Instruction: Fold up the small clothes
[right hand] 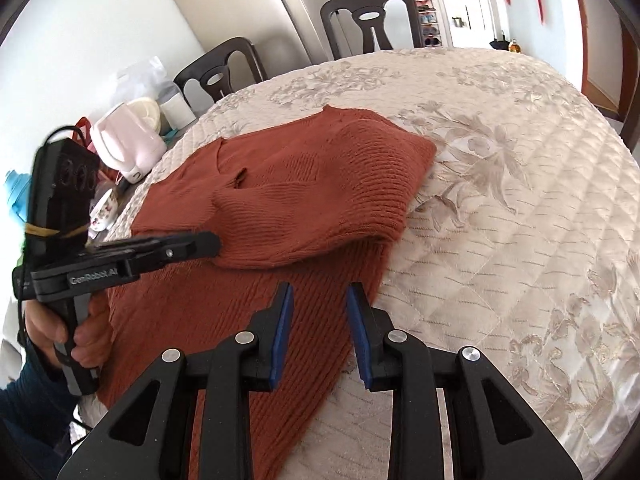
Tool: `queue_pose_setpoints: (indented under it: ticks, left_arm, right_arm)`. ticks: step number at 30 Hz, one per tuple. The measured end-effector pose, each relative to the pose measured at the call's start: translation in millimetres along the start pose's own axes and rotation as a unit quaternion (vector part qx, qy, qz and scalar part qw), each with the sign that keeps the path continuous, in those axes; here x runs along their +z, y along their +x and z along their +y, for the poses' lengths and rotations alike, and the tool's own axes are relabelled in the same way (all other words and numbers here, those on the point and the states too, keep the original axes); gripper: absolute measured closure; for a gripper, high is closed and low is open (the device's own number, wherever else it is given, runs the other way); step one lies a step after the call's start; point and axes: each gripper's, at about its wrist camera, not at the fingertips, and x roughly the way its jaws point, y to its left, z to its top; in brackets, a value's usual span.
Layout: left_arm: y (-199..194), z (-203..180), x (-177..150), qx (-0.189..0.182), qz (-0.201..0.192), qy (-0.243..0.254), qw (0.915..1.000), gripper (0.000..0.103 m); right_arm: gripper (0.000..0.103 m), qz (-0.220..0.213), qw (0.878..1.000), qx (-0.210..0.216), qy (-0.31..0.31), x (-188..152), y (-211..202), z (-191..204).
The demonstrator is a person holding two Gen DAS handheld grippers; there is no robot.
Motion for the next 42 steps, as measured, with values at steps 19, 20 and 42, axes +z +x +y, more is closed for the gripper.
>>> queue_pose_setpoints:
  ticks: [19,20,42]
  left_arm:
    - [-26.2,77.1,-2.1,0.036,-0.015,-0.045,0.9982,0.088]
    - [-27.3,75.9,-1.8,0.034,-0.015,-0.047,0.9982,0.080]
    - [-23.8,72.0,33.7,0.047,-0.054,-0.007,0.9974,0.096]
  right_arm:
    - [0.074,0.007,1.000,0.000,-0.014,2.1,5.8,6.2]
    - [0.074,0.008,1.000,0.000,-0.015,2.8,5.9,6.7]
    - [0.074,-0.014,1.000,-0.006,-0.011,12.7,1.1,9.5]
